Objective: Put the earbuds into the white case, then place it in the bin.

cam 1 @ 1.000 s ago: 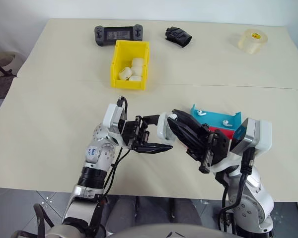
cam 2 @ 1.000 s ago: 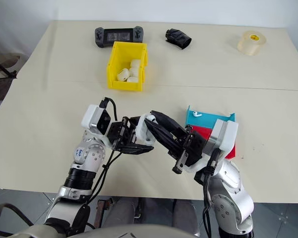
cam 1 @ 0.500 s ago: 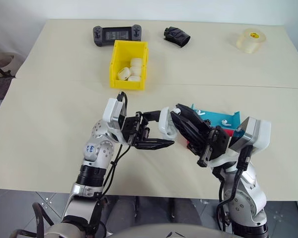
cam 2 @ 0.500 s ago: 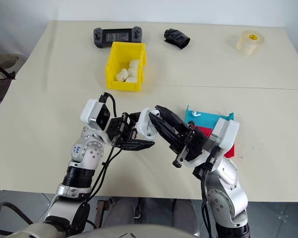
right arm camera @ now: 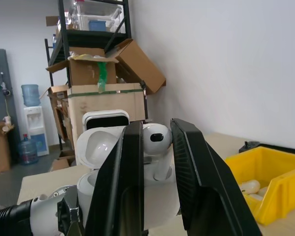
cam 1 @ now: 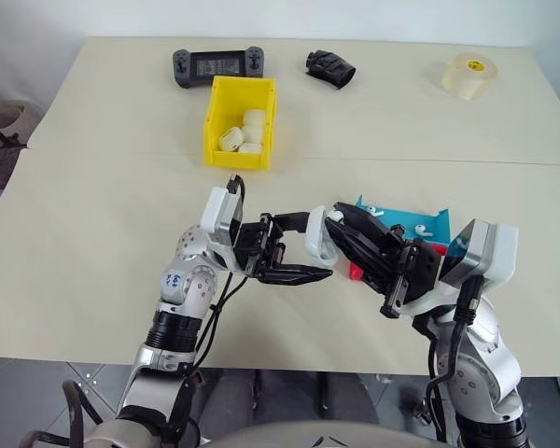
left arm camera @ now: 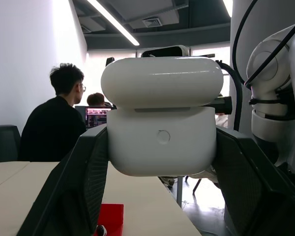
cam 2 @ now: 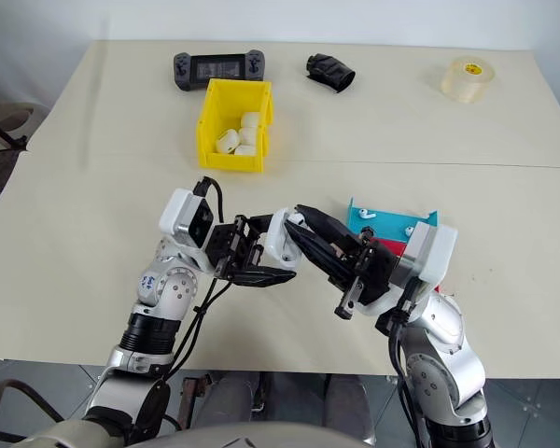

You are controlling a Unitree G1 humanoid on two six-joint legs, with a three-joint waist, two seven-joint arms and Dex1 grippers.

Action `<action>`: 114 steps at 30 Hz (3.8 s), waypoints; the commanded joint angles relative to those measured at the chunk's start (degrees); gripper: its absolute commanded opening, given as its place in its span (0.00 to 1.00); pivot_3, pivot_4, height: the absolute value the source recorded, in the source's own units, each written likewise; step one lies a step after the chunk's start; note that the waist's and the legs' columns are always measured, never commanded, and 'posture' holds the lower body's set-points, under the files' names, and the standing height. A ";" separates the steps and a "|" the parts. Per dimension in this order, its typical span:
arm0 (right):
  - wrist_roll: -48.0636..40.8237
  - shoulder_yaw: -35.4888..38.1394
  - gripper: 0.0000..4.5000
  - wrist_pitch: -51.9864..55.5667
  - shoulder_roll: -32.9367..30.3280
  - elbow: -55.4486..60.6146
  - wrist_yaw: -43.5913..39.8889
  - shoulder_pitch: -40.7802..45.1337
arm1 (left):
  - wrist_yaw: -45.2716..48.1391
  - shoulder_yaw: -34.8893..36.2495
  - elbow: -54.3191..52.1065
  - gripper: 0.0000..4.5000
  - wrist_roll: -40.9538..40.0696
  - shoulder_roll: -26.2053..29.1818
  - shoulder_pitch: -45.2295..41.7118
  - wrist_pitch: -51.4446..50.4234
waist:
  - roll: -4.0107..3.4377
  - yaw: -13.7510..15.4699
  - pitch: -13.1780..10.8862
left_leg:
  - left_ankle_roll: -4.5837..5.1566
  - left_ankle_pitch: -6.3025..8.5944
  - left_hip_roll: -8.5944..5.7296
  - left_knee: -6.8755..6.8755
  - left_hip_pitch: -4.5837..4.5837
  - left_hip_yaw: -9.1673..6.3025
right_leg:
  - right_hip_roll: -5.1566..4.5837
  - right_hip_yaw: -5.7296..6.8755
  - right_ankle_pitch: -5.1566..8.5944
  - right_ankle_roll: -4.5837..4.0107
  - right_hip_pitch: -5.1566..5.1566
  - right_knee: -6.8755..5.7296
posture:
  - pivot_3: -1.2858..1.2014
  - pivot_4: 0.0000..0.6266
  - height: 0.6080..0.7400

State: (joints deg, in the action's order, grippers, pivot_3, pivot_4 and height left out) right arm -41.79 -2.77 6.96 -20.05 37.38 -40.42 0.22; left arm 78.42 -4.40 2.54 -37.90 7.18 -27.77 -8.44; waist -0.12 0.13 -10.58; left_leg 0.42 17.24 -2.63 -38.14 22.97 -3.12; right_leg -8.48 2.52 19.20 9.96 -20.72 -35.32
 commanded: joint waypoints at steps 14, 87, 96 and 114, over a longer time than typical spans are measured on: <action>-4.51 11.00 0.99 4.15 -10.92 1.28 -3.51 -2.47 | 0.54 1.72 -1.14 0.62 -0.08 0.01 0.39 4.00 | 0.01 0.36 0.00 | 0.00 0.00 -0.04 0.00 0.01 0.00 | -0.03 0.01 0.00 0.00 0.04 0.09 | 0.52 0.24 1.00; 47.86 -14.84 0.50 14.54 -36.23 -62.34 -37.49 47.82 | -5.78 -2.02 -7.63 0.62 1.66 1.15 12.01 14.11 | -0.30 1.03 -0.08 | 0.04 0.01 0.24 0.00 0.15 0.38 | -0.07 0.17 -0.07 -0.03 -0.09 0.43 | 0.52 0.24 1.00; 49.73 -14.86 0.50 14.58 -35.61 -63.05 -38.08 47.69 | -6.15 -1.95 -7.47 0.62 1.64 1.02 11.38 14.14 | -0.30 1.04 -0.08 | 0.04 0.01 0.23 -0.01 0.15 0.38 | -0.07 0.17 -0.07 -0.03 -0.10 0.41 | 0.52 0.24 1.00; 49.78 -14.33 0.23 16.46 -35.31 -61.35 -38.80 46.69 | -7.22 -1.67 -8.03 0.62 1.39 1.74 10.02 13.39 | -0.29 1.04 -0.08 | 0.04 0.01 0.23 -0.05 0.14 0.37 | -0.07 0.17 -0.07 -0.03 -0.07 0.37 | 0.52 0.24 1.00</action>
State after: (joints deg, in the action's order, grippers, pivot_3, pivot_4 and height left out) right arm 7.82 -17.80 22.95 -55.28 -24.86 -79.03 46.93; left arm 71.66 -6.13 -3.38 -35.93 8.93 -17.27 4.91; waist -0.41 1.16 -10.66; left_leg 0.45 17.24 -2.40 -38.18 23.11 -2.75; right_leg -8.56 2.68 19.12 9.92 -20.80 -34.95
